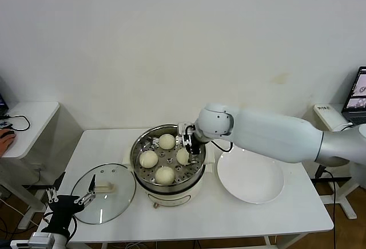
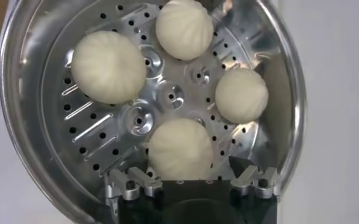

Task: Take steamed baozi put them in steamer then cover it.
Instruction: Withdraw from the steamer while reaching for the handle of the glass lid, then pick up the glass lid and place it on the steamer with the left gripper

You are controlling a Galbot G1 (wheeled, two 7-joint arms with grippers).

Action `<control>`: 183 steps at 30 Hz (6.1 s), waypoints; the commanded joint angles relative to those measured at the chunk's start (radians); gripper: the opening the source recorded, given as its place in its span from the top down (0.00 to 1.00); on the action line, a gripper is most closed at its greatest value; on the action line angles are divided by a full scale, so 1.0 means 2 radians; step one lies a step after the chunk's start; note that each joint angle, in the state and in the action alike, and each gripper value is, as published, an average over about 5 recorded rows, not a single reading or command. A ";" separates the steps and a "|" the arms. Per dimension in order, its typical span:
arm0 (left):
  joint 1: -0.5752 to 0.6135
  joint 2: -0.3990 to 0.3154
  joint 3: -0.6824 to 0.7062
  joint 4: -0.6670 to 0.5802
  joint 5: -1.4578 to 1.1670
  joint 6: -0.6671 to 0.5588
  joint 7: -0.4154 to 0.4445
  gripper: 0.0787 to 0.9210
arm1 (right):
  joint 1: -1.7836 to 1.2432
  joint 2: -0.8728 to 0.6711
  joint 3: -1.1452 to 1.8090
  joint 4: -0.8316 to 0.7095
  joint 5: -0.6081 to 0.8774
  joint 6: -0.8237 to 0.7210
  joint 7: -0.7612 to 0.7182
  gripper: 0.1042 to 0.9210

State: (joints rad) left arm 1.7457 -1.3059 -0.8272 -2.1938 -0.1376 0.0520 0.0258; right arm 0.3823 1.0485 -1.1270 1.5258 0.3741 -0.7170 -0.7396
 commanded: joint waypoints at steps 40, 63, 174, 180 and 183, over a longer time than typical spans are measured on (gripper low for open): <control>-0.025 0.035 -0.003 0.145 0.535 -0.095 -0.125 0.12 | -0.970 0.165 1.023 0.214 -0.134 0.522 0.343 0.12; -0.034 0.092 0.059 0.214 0.724 -0.111 -0.130 0.12 | -0.998 0.217 1.050 0.244 -0.147 0.531 0.356 0.12; -0.147 0.175 0.059 0.024 0.538 0.105 0.018 0.92 | -1.021 0.197 1.008 0.265 -0.154 0.525 0.350 0.12; -0.220 0.181 0.167 0.023 0.539 0.153 0.025 0.92 | -1.019 0.203 1.001 0.266 -0.171 0.525 0.351 0.12; -0.260 0.172 0.219 0.039 0.554 0.167 0.032 0.92 | -1.018 0.207 0.996 0.265 -0.180 0.525 0.352 0.12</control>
State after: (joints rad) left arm 1.4103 -0.9737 -0.6868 -2.0615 0.9907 0.2317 0.0302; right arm -1.6561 1.4558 0.8795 2.0571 0.0487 0.3319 -0.0379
